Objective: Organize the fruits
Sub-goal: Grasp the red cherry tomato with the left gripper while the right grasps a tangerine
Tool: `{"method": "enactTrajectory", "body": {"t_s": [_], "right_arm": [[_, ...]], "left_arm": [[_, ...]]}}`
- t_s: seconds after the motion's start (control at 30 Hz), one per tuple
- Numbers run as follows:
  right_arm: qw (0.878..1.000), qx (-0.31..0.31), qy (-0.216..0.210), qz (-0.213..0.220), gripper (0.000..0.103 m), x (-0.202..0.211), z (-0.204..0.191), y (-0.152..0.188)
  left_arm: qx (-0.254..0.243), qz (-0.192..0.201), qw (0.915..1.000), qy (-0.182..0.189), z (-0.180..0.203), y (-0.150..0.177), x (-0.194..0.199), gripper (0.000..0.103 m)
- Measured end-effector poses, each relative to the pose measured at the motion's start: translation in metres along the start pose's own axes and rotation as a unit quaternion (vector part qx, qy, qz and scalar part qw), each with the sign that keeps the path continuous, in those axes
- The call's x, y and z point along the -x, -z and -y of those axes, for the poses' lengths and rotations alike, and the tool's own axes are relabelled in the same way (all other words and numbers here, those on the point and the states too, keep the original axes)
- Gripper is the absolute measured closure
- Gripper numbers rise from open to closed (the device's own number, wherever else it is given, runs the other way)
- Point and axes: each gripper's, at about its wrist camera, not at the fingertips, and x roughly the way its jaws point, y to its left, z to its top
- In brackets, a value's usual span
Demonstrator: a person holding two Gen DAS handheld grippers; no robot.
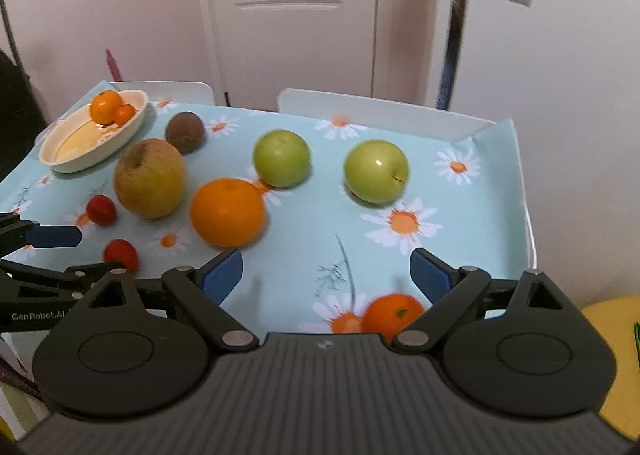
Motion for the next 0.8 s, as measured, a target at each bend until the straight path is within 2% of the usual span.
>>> {"method": "enactTrajectory", "body": {"t_s": [0.13,0.23,0.4,0.53,0.8], "right_arm": [[1.0,-0.011,0.007,-0.004,0.0,-0.003,0.008,0.006],[1.0,-0.013,0.013,-0.009,0.002,-0.005,0.012,0.011],[0.999,-0.022,0.021,-0.021,0.009,-0.008,0.019,0.017],[0.999,-0.026,0.026,-0.029,0.02,-0.01,0.022,0.02],[0.998,-0.029,0.037,-0.036,0.025,-0.012,0.028,0.022]], "left_arm": [[-0.009,-0.003,0.9999,0.007,0.006,0.0,-0.007,0.045],[-0.02,-0.006,0.9997,0.015,0.013,0.001,-0.01,0.066],[-0.034,-0.006,0.9994,0.008,0.019,0.001,-0.01,0.067],[-0.035,-0.007,0.9994,0.005,0.017,0.0,-0.01,0.067],[-0.031,-0.006,0.9995,0.0,0.014,-0.001,-0.005,0.067]]}}
